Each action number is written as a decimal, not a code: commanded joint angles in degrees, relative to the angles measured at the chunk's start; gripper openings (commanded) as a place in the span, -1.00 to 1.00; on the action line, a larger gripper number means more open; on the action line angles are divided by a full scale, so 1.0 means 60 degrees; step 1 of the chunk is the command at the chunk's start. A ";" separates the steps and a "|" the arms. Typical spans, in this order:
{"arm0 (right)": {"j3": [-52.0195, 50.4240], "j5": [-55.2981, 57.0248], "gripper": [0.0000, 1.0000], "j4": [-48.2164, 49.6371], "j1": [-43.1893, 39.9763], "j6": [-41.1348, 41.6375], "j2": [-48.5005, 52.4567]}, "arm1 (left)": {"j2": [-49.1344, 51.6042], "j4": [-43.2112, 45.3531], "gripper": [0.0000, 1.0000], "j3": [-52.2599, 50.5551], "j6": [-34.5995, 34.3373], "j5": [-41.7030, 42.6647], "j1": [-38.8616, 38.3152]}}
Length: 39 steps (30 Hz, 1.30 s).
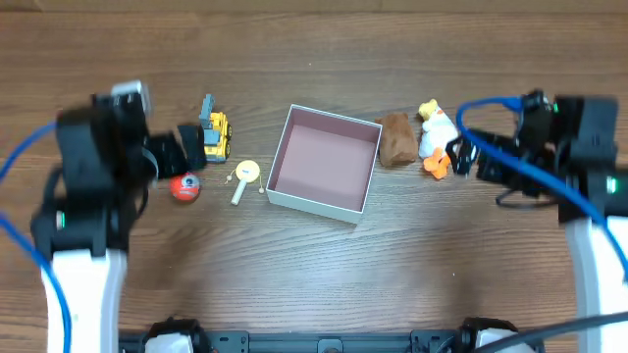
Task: Pack container
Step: 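Move the right gripper over the brown capybara plush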
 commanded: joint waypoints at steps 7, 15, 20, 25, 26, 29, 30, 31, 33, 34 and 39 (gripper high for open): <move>0.0725 -0.2608 1.00 0.0295 0.0361 0.0568 0.2914 | 0.4000 -0.1971 1.00 0.1858 0.0670 0.0047 0.0058; 0.0707 0.1395 0.50 0.1424 0.3315 0.3173 0.3847 | 0.4499 -0.2390 1.00 0.1858 0.0670 0.0087 0.0051; 0.0707 0.2823 0.01 0.1530 0.4109 0.4044 0.4962 | 0.4499 -0.2441 1.00 0.1858 0.0670 0.0084 0.0051; 0.0674 0.2357 0.01 0.1912 0.4113 0.4040 0.5676 | 0.4499 -0.2448 1.00 0.1858 0.0674 0.0080 0.0051; 0.0594 0.2142 0.01 0.2120 0.4116 0.4029 0.5697 | 0.4499 -0.2448 1.00 0.1858 0.0674 0.0080 0.0051; 0.0251 0.1792 -0.06 0.2696 0.4116 0.4000 0.5748 | 0.4499 -0.2455 1.00 0.1858 0.0674 0.0080 0.0051; 0.0138 0.1650 -0.12 0.2907 0.4116 0.3985 0.5752 | 0.4499 -0.2455 1.00 0.1858 0.0670 0.0080 0.0051; 0.0131 0.1475 -0.14 0.3034 0.4116 0.3763 0.5752 | 0.4499 -0.2455 1.00 0.1858 0.0670 0.0080 0.0051; 0.0131 0.1020 -0.14 0.3289 0.4116 0.3242 0.5752 | 0.4499 -0.2455 1.00 0.1858 0.0670 0.0080 0.0051; 0.0131 0.0761 -0.11 0.3413 0.4116 0.2969 0.5752 | 0.4499 -0.2455 1.00 0.1858 0.0670 0.0080 0.0051; 0.0131 0.0557 -0.04 0.3923 0.4116 0.1796 0.5752 | 0.4499 -0.2455 1.00 0.1858 0.0670 0.0080 0.0051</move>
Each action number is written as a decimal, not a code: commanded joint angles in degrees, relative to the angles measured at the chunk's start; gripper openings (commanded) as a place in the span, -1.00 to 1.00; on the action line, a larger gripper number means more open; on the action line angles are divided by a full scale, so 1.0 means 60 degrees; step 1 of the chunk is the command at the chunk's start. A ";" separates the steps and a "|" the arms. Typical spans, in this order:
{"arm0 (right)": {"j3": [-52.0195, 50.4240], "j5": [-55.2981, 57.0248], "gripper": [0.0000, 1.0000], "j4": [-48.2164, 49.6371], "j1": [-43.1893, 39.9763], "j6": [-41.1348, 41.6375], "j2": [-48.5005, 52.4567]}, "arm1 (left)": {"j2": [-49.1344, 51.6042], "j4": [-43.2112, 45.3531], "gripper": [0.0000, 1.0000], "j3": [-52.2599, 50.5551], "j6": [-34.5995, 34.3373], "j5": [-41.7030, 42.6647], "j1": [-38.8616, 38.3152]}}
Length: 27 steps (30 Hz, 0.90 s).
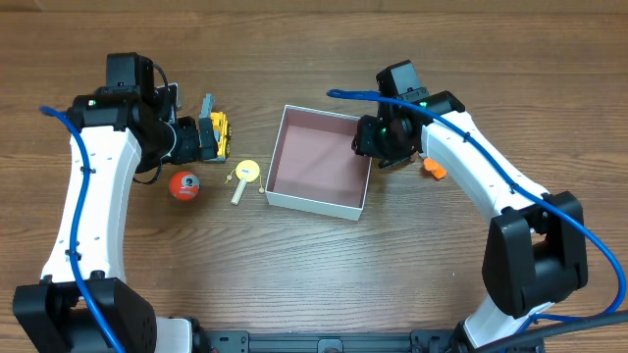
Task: Pack container
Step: 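Move the right gripper over the brown capybara plush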
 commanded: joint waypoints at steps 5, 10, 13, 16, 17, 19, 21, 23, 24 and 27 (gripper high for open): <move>-0.0047 -0.0302 0.08 0.0532 -0.0007 -0.1628 0.0036 | 0.0036 -0.0022 1.00 0.0219 0.0146 0.0084 0.0044; -0.0047 -0.0863 0.24 0.0747 -0.0007 -0.2361 0.0036 | 0.0036 -0.0022 1.00 0.0219 0.0146 0.0084 0.0044; -0.0047 -0.0863 0.48 0.0805 -0.0007 -0.2517 0.0036 | 0.0036 -0.0022 1.00 0.0219 0.0146 0.0084 0.0044; -0.0047 -0.0940 0.66 0.0816 -0.0011 -0.3213 0.0036 | 0.0036 -0.0022 1.00 0.0219 0.0146 0.0084 0.0044; -0.0047 -0.0943 0.69 0.0809 -0.0011 -0.3351 0.0036 | 0.0036 -0.0022 1.00 0.0219 0.0146 0.0084 0.0044; -0.0044 -0.0951 0.72 0.0780 -0.0011 -0.3636 0.0036 | 0.0036 -0.0022 1.00 0.0219 0.0146 0.0084 0.0044; -0.0044 -0.1202 0.83 0.0707 -0.0011 -0.4073 0.0036 | 0.0036 -0.0022 1.00 0.0219 0.0146 0.0084 0.0044; -0.0044 -0.1541 0.88 0.0692 -0.0011 -0.4390 0.0036 | 0.0036 -0.0022 1.00 0.0219 0.0146 0.0084 0.0044; -0.0044 -0.1588 0.90 0.0696 -0.0011 -0.4404 0.0036 | 0.0036 -0.0022 1.00 0.0219 0.0146 0.0084 0.0044; -0.0044 -0.1938 0.94 0.0692 -0.0007 -0.4601 0.0036 | 0.0036 -0.0022 1.00 0.0219 0.0146 0.0084 0.0044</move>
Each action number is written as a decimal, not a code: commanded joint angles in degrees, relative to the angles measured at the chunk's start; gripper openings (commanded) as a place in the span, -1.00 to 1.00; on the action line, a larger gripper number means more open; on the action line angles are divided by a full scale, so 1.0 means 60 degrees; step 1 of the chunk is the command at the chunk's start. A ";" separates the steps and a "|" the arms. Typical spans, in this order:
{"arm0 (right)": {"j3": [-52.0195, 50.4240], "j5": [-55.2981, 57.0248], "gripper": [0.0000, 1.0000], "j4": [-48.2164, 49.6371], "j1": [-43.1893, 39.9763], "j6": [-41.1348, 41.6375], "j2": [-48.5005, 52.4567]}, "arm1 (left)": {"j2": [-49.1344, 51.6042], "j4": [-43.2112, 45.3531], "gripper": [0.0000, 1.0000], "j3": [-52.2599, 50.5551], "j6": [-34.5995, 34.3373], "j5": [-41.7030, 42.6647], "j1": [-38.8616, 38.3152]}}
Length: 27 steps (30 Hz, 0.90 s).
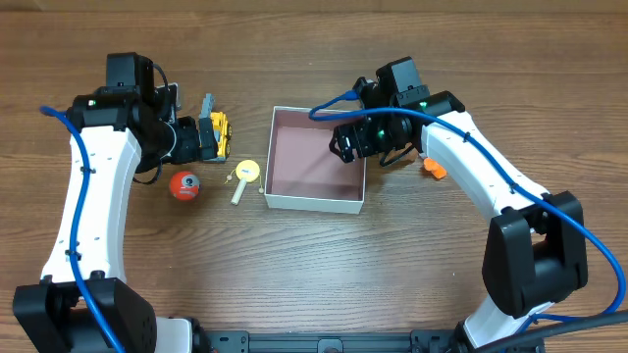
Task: Pack container
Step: 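Move the right gripper over the brown capybara plush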
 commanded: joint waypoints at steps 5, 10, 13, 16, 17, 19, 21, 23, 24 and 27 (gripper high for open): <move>0.0328 0.0004 0.90 -0.0142 -0.0102 -0.0197 0.0025 | 0.0036 -0.0022 1.00 0.0219 0.0149 0.0084 0.0044; 0.2029 0.1621 0.79 -0.1665 -0.0554 0.1188 0.0025 | 0.0036 -0.0022 1.00 0.0219 0.0146 0.0084 0.0044; 0.3166 0.2871 0.86 -0.2732 -0.0984 0.1934 0.0025 | 0.0036 -0.0022 1.00 0.0219 0.0146 0.0084 0.0044; 0.3195 0.3490 0.89 -0.2849 -0.1443 0.1949 0.0040 | 0.0036 -0.0022 1.00 0.0219 0.0146 0.0084 0.0044; 0.3067 0.3541 0.90 -0.2783 -0.1552 0.1949 0.0047 | 0.0036 -0.0022 1.00 0.0219 0.0146 0.0084 0.0044; 0.2856 0.3537 0.90 -0.2619 -0.1756 0.1953 0.0084 | 0.0036 -0.0022 1.00 0.0219 0.0149 0.0084 0.0044; 0.2626 0.3537 0.86 -0.2506 -0.1861 0.2044 0.0175 | 0.0036 -0.0022 1.00 0.0219 0.0146 0.0084 0.0044; 0.2200 0.3508 0.85 -0.2291 -0.1829 0.2269 0.0346 | 0.0036 -0.0022 1.00 0.0219 0.0146 0.0084 0.0044; 0.2116 0.3497 0.85 -0.2269 -0.1796 0.2273 0.0452 | 0.0036 -0.0022 1.00 0.0219 0.0146 0.0084 0.0044; 0.1974 0.3366 0.79 -0.2262 -0.1581 0.2266 0.1075 | 0.0036 -0.0022 1.00 0.0219 0.0146 0.0084 0.0044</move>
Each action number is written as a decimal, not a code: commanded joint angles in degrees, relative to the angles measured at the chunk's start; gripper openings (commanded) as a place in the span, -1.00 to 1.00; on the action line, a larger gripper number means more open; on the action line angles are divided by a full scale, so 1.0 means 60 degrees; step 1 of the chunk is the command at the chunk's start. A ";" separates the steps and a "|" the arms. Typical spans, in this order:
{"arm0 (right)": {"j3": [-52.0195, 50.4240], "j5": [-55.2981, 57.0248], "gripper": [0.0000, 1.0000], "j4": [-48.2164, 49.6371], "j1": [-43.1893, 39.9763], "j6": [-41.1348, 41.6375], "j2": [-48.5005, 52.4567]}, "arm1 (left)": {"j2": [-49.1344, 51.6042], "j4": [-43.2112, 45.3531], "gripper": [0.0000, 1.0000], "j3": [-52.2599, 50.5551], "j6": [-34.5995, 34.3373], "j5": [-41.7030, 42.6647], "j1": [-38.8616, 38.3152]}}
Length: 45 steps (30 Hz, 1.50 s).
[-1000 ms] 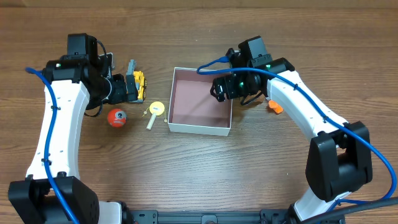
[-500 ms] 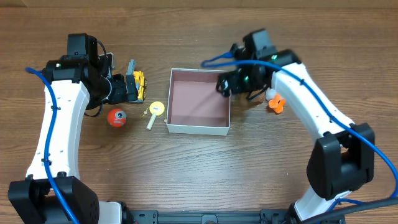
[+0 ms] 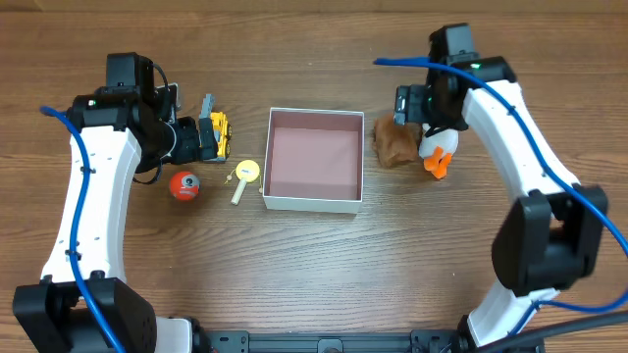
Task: Pack container
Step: 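Move the right gripper over the brown capybara plush, then grasp the brown capybara plush with the right gripper, then carry the capybara into the box and release it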
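Observation:
The white box with a pink inside (image 3: pixel 277 202) stands square at the table's middle and has nothing in it. To its right lie a brown soft toy (image 3: pixel 394 143) and a white and orange duck (image 3: pixel 438 149). My right gripper (image 3: pixel 410 108) hovers just behind those two; its jaws are hidden from above. Left of the box are a yellow toy truck (image 3: pixel 218 134), a red ball (image 3: pixel 183 185) and a small yellow key-shaped toy (image 3: pixel 243 176). My left gripper (image 3: pixel 202 141) sits against the truck's left side, and how its fingers stand is unclear.
Both arms reach in from the near edge, with blue cables looping beside them. Bare wooden table (image 3: pixel 314 275) lies in front of the box.
My right gripper has moved from over the box's right wall back and to the right, behind the brown toy and the duck, which show again. The left arm has not moved.
At first the box lay turned at an angle, with both grippers outside the toys. Then my left gripper was at the truck and my right at the box's right wall. After that the box stood square and a little further left, where it stays.

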 commanded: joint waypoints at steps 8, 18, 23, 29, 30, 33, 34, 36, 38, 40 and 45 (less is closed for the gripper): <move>-0.0113 -0.0255 0.62 0.0273 0.0805 0.0117 0.1698 | 0.0036 -0.0018 1.00 0.0219 0.0146 0.0080 0.0044; -0.0109 0.0255 -0.69 0.0288 0.0736 0.0510 0.2004 | 0.0036 -0.0018 1.00 0.0219 0.0149 0.0080 0.0044; 0.0321 0.0605 -0.92 -0.0452 0.0419 0.0634 0.1829 | 0.0036 -0.0018 1.00 0.0219 0.0146 0.0080 0.0044; 0.1235 0.0532 -0.92 -0.1410 0.0641 0.0947 0.0433 | 0.0036 -0.0018 1.00 0.0219 0.0146 0.0080 0.0044; 0.1330 0.0408 -0.92 -0.1515 0.0816 0.0994 0.0026 | 0.0036 -0.0018 1.00 0.0219 0.0146 0.0080 0.0044; 0.1351 -0.0073 -0.92 -0.1639 0.1446 0.1341 -0.0943 | 0.0036 -0.0018 1.00 0.0219 0.0146 0.0080 0.0044; 0.1348 -0.0364 -0.92 -0.1665 0.1767 0.1344 -0.1209 | 0.0036 -0.0018 1.00 0.0219 0.0146 0.0080 0.0044; 0.1348 -0.0641 -0.92 -0.1708 0.2368 0.1690 -0.1475 | 0.0036 -0.0018 1.00 0.0219 0.0146 0.0080 0.0044; 0.1337 -0.0856 -0.92 -0.1679 0.3064 0.1971 -0.1497 | 0.0036 -0.0018 1.00 0.0219 0.0146 0.0080 0.0044; 0.1220 -0.0867 -0.92 -0.1443 0.3799 0.2382 -0.1457 | 0.0036 -0.0018 1.00 0.0219 0.0146 0.0080 0.0044; 0.0557 -0.0029 -0.92 -0.0423 0.5027 0.4226 -0.1158 | 0.0036 -0.0018 1.00 0.0219 0.0146 0.0080 0.0044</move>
